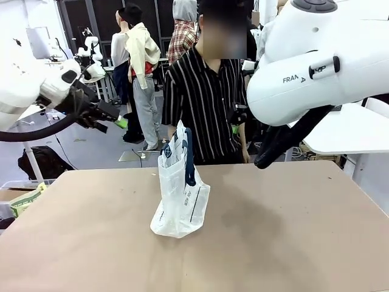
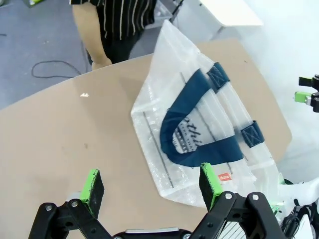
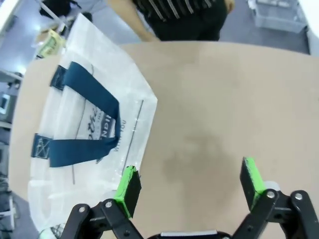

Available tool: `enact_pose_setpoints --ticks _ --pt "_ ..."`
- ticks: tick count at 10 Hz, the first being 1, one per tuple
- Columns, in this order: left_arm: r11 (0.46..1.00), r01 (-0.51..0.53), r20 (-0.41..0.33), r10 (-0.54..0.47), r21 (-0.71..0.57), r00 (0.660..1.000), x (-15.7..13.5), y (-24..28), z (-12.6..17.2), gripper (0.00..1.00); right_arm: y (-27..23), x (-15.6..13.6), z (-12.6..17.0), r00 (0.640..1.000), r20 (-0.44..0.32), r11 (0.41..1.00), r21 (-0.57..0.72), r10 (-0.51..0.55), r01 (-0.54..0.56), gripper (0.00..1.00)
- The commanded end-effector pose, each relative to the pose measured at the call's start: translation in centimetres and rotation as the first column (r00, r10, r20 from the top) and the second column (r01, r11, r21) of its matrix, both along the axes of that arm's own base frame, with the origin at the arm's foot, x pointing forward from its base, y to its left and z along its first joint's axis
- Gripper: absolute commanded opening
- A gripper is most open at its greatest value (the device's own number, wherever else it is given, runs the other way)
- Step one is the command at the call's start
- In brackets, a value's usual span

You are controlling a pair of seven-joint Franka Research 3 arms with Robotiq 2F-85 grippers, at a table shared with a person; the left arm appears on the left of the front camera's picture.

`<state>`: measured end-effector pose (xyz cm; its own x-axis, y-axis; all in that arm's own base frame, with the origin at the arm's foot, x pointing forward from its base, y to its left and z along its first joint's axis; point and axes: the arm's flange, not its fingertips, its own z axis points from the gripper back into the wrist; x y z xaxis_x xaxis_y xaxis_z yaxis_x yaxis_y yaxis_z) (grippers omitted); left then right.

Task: Transfer purchased items from the store into the shopping bag.
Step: Open the Reusable shopping bag in the center of the table.

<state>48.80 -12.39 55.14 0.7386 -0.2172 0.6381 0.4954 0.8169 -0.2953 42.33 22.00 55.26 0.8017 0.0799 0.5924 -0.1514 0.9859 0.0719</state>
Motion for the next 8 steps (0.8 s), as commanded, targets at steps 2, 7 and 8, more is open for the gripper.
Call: enact_pose_setpoints --ticks 2,7,8 --pt "0.981 0.165 -0.005 -0.166 -0.106 0.986 3.9 -5.9 -0.6 1.0 6.3 -0.8 1.5 0.998 -0.064 0.998 0.061 -0.005 0.009 1.0" --pt "0.958 0.277 -0.132 -0.285 -0.074 0.949 7.7 -11.4 -2.4 1.0 12.0 0.8 -0.5 0.988 -0.15 0.99 0.14 0.019 0.002 1.0" --pt "0.954 0.292 -0.142 -0.299 -0.067 0.944 7.7 -11.9 -2.8 1.0 13.0 1.1 -1.2 0.984 -0.176 0.987 0.159 0.021 0.008 1.0"
